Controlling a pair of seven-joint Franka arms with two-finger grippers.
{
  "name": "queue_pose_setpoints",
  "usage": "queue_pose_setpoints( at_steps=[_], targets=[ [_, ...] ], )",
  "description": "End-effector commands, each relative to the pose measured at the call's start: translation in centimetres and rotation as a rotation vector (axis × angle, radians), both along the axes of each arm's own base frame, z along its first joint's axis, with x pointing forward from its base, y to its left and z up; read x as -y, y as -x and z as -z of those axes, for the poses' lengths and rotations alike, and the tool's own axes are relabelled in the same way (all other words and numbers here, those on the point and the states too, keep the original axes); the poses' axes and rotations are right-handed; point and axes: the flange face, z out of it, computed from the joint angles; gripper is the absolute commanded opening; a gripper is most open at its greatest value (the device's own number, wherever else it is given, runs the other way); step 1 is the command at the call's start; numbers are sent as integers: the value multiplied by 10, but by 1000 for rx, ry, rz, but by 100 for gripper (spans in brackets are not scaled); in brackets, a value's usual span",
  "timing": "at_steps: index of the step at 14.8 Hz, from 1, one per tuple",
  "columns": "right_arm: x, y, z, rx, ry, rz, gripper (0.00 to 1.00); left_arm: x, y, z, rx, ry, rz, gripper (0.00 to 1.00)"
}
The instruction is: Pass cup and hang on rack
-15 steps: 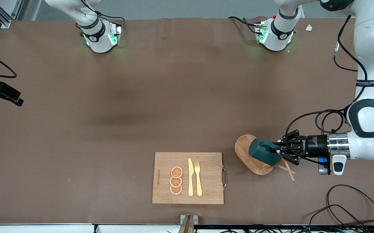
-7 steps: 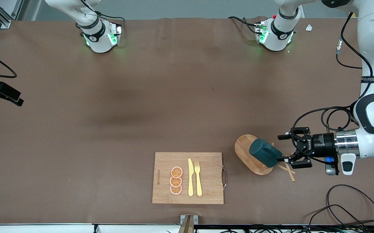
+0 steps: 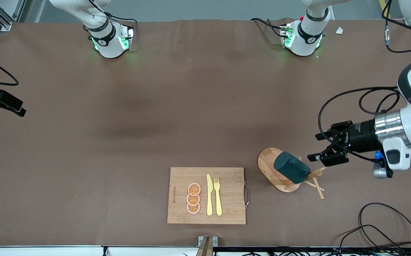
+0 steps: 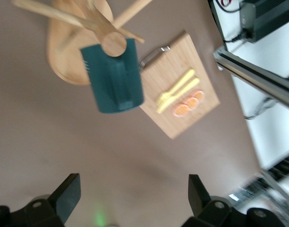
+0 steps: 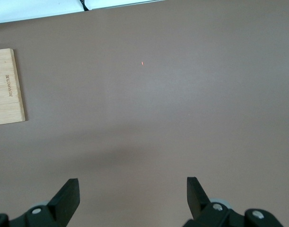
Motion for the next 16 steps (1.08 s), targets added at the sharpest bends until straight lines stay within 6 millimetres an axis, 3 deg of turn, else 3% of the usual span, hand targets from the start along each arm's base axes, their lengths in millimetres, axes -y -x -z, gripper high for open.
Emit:
queue_pose_setpoints(
  at_steps=[1, 5, 9, 13, 16],
  targets=[
    [1, 3, -3, 2, 16, 18, 100, 15, 29, -37, 97, -202, 122, 100],
    [2, 3, -3, 0, 10, 24, 100, 7, 59, -77, 188, -448, 324, 100],
    [3, 3, -3, 1, -1, 32, 100, -15, 92, -117, 262, -518, 586, 100],
    [3, 3, -3, 0, -4, 68, 100, -66, 120, -131, 229, -534, 825, 100],
    [3, 3, -3, 3, -4, 66, 100, -72, 151, -137, 193, -531, 836, 100]
  ],
)
